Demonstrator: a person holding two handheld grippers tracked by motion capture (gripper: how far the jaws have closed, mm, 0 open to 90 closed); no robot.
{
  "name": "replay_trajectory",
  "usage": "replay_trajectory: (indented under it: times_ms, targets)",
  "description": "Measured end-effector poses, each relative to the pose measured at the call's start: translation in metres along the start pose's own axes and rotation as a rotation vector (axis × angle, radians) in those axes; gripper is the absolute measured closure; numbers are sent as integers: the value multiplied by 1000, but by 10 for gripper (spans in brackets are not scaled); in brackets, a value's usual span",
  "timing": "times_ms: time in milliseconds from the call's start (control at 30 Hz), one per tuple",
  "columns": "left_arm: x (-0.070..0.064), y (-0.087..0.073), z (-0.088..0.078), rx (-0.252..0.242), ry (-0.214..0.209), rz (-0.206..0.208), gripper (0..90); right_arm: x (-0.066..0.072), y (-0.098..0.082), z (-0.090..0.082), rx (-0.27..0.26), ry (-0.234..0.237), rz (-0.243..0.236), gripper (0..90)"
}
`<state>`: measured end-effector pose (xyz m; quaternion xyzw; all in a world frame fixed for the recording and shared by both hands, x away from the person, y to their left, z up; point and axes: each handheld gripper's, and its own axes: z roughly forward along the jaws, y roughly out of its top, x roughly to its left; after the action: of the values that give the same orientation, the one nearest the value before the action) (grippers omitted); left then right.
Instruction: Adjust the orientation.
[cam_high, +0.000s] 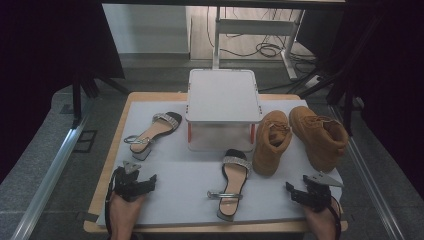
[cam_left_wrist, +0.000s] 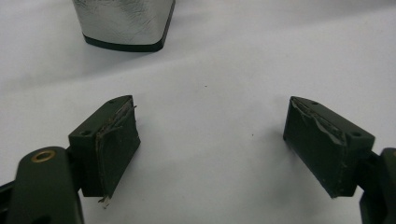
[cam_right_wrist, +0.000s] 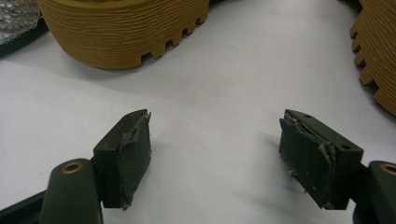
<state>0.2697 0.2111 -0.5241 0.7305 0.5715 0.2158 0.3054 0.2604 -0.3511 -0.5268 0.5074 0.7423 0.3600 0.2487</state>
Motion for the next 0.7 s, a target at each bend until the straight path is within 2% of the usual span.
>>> replay_trajectory:
  times_ms: [133, 233, 267, 300, 500, 700]
  targets:
    - [1, 1, -1, 6, 0, -3, 197, 0, 0, 0, 0, 0, 0, 252]
    - [2, 2, -4, 8, -8, 4, 331, 0, 0, 0, 0, 0, 0, 251]
    - [3, 2, -6, 2, -33, 1, 348, 0, 0, 0, 0, 0, 0, 252]
    - [4, 1, -6, 0, -38, 1, 358, 0, 0, 0, 0, 0, 0, 251]
    - [1, 3, -7, -8, -60, 32, 450, 0, 0, 0, 0, 0, 0, 252]
    - [3, 4, -10, -24, -75, 19, 559, 0, 0, 0, 0, 0, 0, 252]
